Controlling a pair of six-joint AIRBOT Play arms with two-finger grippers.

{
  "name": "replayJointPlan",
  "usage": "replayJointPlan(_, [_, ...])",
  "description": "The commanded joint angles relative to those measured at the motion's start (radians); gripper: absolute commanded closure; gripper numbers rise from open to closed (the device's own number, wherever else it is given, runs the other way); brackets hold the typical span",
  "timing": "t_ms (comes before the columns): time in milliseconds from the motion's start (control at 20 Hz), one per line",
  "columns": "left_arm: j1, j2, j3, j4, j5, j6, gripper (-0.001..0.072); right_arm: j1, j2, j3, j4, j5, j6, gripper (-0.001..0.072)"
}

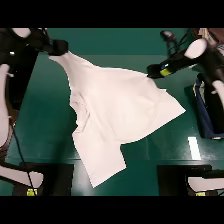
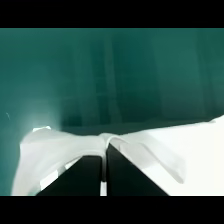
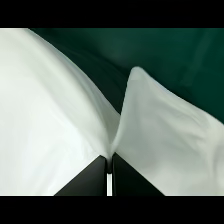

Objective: Fold the shirts.

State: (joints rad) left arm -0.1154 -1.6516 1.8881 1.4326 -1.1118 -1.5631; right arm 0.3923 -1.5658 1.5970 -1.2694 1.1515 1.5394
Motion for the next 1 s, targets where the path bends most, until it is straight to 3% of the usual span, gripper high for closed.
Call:
replayJointPlan(0, [0.000,-0.101,-0.012,0.013,0.159,0.000,0.0685,0.018,-0.135,0.014,-0.005,-0.129,0.005,0.0696])
replayJointPlan(100, [0.000,-0.102,-0.011,0.028,0.240,0.000,0.0665,0.018,-0.186,0.087,-0.006,-0.131,0.005,0.0696])
replayJointPlan(200, [0.000,-0.102,-0.009,0.028,0.229,-0.005,0.0182,0.018,-0.225,0.161,-0.005,-0.119,0.005,0.0684])
replayJointPlan(250, [0.000,-0.101,-0.005,0.037,0.183,-0.003,0.0151,0.016,-0.240,0.197,-0.006,-0.094,0.005,0.0541])
replayJointPlan(300, [0.000,-0.098,0.005,0.065,0.120,-0.003,0.0151,0.007,-0.247,0.233,-0.008,-0.061,0.005,0.0341])
replayJointPlan(350, [0.000,-0.087,0.012,0.108,0.039,-0.003,0.0150,-0.003,-0.245,0.261,-0.008,-0.026,0.005,0.0324])
replayJointPlan(500, [0.000,-0.023,0.009,0.194,-0.159,-0.016,0.0150,-0.056,-0.190,0.277,-0.009,0.077,-0.041,0.0334])
replayJointPlan(650, [0.000,0.050,-0.040,0.179,-0.309,-0.037,0.0151,-0.118,-0.070,0.172,-0.005,0.136,-0.092,0.0334])
replayJointPlan(800, [0.000,0.203,-0.253,0.155,-0.338,-0.039,0.0150,-0.172,0.089,0.001,-0.005,0.156,-0.095,0.0334])
replayJointPlan(950, [0.000,0.441,-0.610,0.132,-0.302,-0.091,0.0150,-0.210,0.244,-0.160,-0.005,0.116,-0.102,0.0334])
